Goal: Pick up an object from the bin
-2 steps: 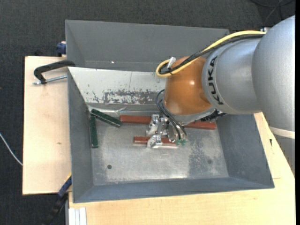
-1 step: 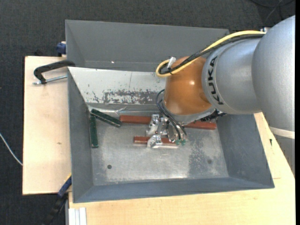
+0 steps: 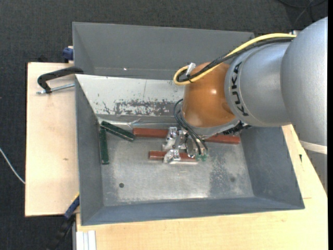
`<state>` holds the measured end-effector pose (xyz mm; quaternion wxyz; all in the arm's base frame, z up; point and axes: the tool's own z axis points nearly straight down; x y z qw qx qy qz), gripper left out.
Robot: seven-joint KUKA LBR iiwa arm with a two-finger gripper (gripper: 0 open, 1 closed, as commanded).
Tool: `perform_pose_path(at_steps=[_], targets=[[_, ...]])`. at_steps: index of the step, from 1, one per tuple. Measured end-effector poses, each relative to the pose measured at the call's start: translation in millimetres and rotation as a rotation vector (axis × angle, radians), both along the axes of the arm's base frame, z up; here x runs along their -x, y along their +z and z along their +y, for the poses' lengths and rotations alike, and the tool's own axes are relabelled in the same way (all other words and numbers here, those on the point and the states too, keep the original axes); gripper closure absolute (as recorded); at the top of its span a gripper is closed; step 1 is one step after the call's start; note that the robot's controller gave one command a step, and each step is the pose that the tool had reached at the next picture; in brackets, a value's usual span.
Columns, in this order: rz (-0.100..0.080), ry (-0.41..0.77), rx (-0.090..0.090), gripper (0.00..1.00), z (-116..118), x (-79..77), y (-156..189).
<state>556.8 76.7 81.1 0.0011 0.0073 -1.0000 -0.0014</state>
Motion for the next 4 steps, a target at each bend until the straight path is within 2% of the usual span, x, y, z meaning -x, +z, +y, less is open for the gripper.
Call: perform_pose_path(at_steps=[4], targets=[[-0.008,-0.001,0.001,1.0,0,-1.3,45]])
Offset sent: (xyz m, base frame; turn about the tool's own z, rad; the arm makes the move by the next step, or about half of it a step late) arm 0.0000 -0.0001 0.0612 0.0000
